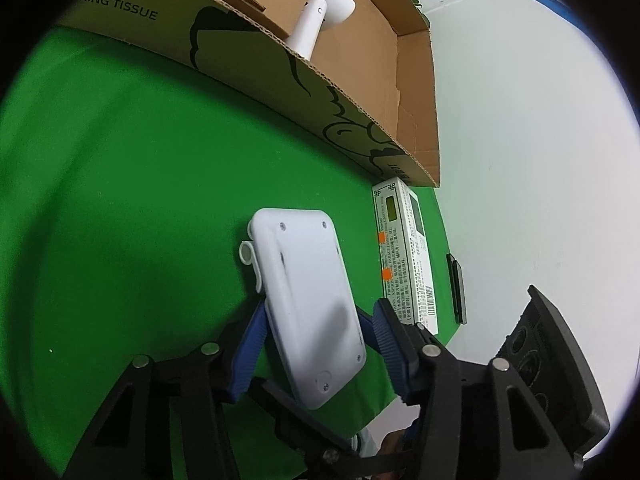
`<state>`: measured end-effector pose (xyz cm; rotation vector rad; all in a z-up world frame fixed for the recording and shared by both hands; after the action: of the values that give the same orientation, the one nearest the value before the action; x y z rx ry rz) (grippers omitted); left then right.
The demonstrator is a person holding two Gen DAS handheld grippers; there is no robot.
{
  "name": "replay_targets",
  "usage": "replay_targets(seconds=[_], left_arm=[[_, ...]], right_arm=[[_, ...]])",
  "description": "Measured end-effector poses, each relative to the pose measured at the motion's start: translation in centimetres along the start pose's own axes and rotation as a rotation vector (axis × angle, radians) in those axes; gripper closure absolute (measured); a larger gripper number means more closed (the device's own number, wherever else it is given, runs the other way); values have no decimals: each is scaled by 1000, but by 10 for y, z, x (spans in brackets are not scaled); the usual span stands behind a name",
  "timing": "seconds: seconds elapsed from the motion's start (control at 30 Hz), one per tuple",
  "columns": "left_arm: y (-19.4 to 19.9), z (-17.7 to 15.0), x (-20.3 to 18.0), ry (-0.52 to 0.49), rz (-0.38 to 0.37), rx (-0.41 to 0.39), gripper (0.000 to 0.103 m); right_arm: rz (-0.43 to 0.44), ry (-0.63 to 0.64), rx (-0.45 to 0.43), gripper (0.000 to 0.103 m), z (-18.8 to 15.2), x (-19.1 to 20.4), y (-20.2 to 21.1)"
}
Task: Organize objects
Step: 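Lift the white device with the right gripper and carry it over the tray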
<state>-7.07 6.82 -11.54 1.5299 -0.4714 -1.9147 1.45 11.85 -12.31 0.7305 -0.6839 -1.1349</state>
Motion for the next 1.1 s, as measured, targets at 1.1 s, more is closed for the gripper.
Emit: replay_targets(seconds=[1.1], left_arm=[[65,14,-63,-201,36,-91,80]], right_arm=[[-17,-62,-231,38,21,-16,78]])
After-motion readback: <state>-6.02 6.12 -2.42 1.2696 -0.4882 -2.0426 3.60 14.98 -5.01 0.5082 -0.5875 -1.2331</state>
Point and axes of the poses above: each gripper's, at about its wrist camera, not at the fingertips, and y roughly against the way its jaws point, x to its left, z to its top, the point moved 3 cm from there along -y, roughly the way its jaws point, and after that the axes turned 3 degrees about z, right-handed, at the moved point
